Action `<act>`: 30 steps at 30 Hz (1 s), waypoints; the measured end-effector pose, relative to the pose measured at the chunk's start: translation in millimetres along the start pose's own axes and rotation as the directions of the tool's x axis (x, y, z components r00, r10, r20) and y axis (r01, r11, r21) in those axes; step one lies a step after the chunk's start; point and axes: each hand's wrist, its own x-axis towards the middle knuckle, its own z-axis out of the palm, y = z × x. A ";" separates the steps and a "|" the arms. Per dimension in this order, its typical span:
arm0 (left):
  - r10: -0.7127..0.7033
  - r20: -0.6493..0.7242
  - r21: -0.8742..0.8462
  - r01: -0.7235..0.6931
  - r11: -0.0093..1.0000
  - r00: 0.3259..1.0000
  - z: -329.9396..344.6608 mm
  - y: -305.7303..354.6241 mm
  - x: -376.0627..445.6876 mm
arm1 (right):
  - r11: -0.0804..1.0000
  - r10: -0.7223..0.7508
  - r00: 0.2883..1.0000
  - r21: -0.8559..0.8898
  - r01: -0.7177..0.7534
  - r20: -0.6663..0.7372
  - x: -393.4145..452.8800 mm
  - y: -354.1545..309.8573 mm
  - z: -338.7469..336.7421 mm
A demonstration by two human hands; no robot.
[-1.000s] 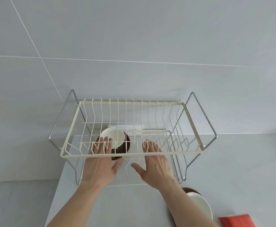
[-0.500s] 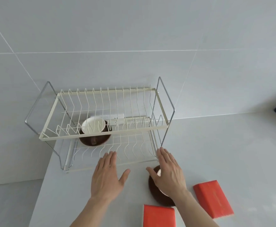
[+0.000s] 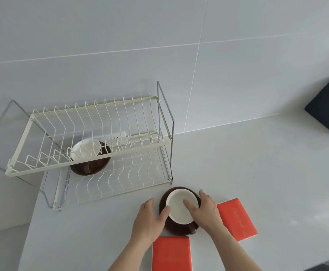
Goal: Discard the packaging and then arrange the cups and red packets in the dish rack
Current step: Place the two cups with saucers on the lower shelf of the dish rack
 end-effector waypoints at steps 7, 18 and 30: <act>-0.187 0.102 -0.189 0.204 0.961 0.977 10.7 4.8 2.1 | 0.988 0.121 0.993 0.100 -0.120 0.000 8.1 4.0 -2.6; -0.190 0.156 -0.360 0.235 0.903 0.969 1.7 2.8 0.0 | 0.982 0.152 0.988 0.113 -0.150 -0.013 5.5 -2.4 -9.7; -0.171 0.028 -0.410 0.168 0.897 0.985 -41.0 1.8 -16.8 | 0.990 0.074 0.997 0.125 -0.072 -0.010 -10.5 -37.7 -12.6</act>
